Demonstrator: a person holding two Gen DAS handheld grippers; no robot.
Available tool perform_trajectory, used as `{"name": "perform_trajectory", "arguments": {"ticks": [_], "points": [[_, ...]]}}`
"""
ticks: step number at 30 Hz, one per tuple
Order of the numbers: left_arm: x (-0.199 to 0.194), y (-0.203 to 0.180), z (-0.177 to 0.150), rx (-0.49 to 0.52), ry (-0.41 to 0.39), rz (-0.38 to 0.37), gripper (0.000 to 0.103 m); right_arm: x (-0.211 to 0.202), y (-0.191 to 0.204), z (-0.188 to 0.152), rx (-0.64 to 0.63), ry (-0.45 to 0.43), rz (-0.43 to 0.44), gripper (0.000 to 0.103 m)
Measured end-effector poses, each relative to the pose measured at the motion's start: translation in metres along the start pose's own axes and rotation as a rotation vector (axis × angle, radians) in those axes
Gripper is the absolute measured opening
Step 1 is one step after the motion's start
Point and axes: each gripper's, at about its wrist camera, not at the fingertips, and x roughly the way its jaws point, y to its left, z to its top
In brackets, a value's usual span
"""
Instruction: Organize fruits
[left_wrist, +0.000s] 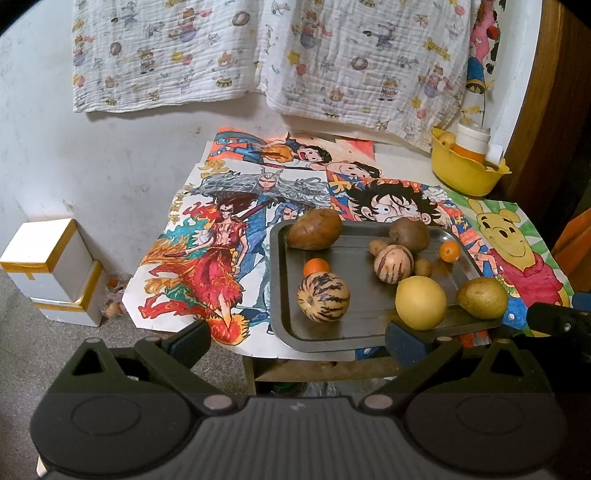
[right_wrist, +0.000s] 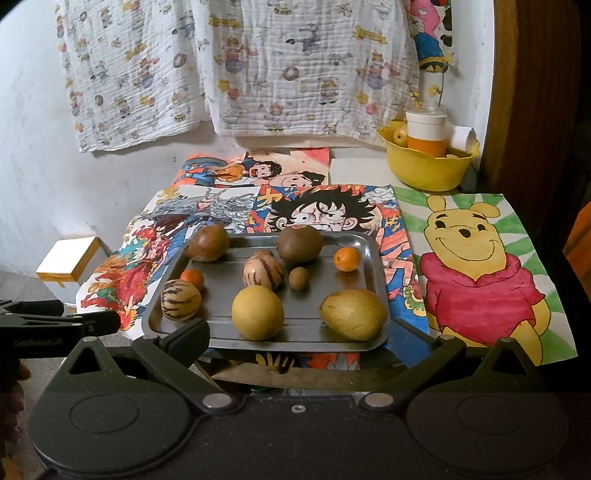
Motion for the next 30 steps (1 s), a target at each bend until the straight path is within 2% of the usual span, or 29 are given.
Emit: {"name": "perform_trajectory", "arguments": {"ticks": [7, 12, 18, 30], "points": [[-0.001, 0.001, 0.001, -0.012, -0.008, -0.011, 0.102, 0.002, -0.001, 0.002, 0.002, -0.006, 0.002, 0.102], [-0.003, -0.001, 0.001, 0.005, -0.012, 0.018, 0.102, 0.002, 0.004, 0.004, -0.013, -0.011, 0.011, 0.102], [-0.006, -0.005, 0.002, 0.033, -0.014, 0.024, 0.102, 0.004, 0.007, 0.006, -0.022, -0.004, 0.017, 0.102], [-0.005, -0.002, 0.001, 0.020, 0.003, 0.025, 0.102, 0.006, 0.008, 0.004, -0.023, 0.006, 0.017, 0.102]]}}
